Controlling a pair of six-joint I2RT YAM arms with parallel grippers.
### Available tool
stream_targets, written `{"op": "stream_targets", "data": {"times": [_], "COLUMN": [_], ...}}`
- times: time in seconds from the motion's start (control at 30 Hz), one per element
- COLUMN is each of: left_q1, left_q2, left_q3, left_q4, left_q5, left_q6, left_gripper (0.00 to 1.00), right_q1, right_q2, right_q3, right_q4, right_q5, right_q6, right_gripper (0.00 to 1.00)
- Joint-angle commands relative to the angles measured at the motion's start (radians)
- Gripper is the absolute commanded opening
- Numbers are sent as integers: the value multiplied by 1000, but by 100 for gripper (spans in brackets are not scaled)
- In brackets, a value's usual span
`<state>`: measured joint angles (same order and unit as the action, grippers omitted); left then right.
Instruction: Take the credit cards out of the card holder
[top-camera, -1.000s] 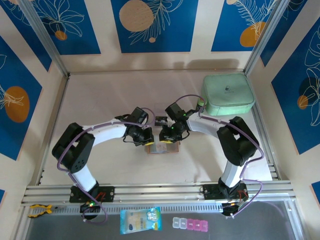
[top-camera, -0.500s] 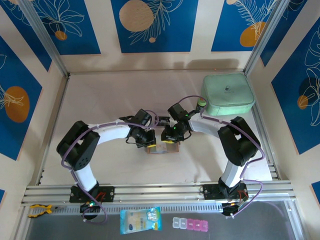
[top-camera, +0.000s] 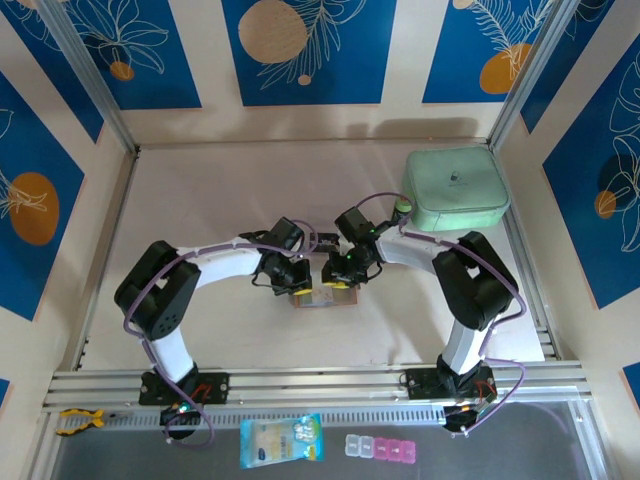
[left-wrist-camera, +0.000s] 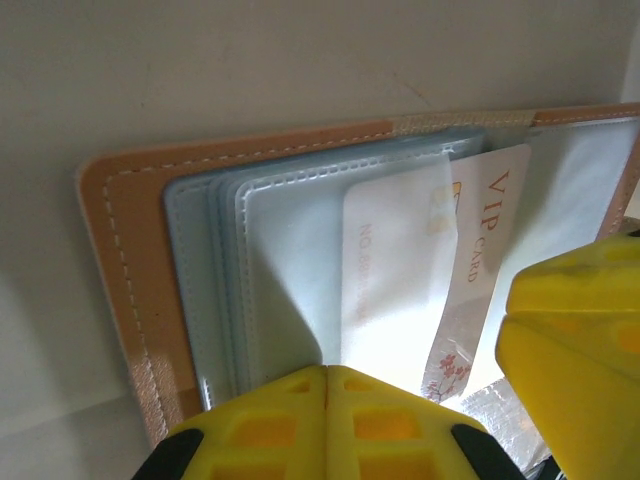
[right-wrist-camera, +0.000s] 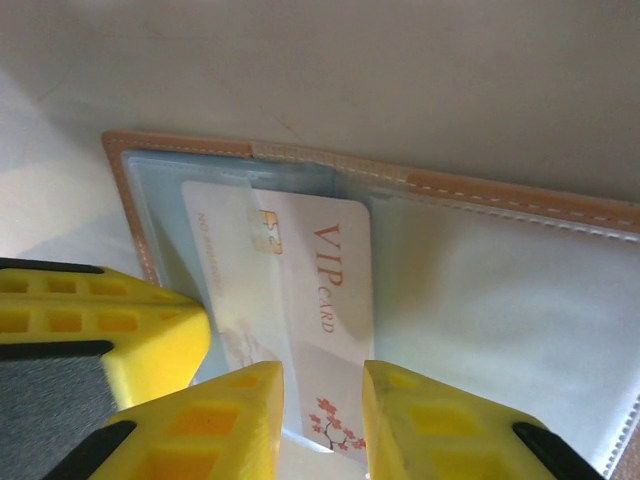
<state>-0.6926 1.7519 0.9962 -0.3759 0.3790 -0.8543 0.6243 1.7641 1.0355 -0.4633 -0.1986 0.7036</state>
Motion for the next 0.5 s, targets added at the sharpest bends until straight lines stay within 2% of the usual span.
{"op": "stream_targets", "data": {"times": [0.0, 0.47], "left_q1": [-7, -7], "left_q2": [18, 28], "left_q3": [19, 30], "left_q4": [-49, -63], "left_q5": [-26, -24], "left_q6": [14, 21], "left_gripper": [8, 8], "right_q1": [-6, -3], "right_q2": [18, 49], "right_q3": [-13, -14], "right_q4": [-1, 11], "right_q5": [-29, -55], "right_q6": [3, 4], "right_gripper": [28, 30]}}
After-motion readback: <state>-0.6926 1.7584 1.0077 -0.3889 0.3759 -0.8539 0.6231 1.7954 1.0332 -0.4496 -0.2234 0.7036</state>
